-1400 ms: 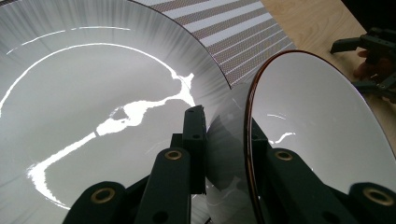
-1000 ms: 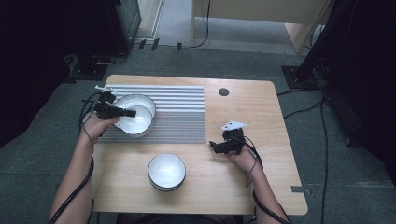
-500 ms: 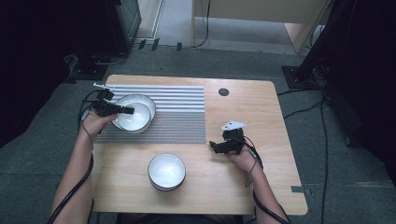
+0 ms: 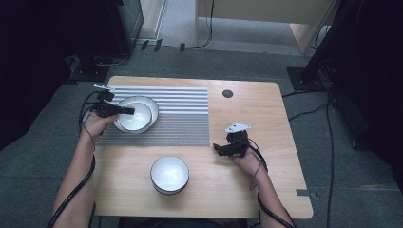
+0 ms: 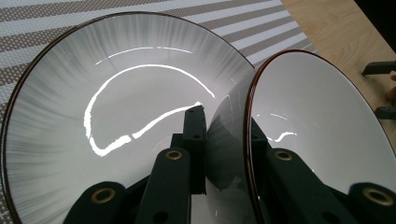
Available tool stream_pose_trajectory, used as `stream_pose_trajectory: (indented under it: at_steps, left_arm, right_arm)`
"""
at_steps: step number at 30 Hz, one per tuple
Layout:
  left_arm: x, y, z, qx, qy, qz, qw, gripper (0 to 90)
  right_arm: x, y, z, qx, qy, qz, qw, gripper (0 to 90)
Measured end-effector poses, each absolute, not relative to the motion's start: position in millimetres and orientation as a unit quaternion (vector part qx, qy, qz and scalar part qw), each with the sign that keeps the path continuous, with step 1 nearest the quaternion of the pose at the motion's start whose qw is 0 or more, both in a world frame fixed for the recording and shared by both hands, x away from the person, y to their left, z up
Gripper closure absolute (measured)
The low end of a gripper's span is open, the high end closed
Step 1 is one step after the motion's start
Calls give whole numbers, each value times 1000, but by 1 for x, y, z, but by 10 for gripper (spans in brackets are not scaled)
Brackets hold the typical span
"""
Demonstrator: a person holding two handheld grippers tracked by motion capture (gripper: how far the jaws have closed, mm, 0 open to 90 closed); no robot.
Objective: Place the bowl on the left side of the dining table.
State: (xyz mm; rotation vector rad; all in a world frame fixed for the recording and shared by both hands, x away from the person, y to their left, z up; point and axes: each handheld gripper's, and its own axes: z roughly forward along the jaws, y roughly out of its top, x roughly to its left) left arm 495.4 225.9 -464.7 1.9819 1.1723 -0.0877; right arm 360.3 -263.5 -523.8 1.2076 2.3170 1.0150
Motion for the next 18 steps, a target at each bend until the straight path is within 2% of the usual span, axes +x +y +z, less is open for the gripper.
stream_pose_trajectory:
  at_steps: [18]
  left_arm:
    - [500,233,-474,779,486,-15,397,785]
  right_arm:
    - [360,-263,-524,425,815,357,169,64]
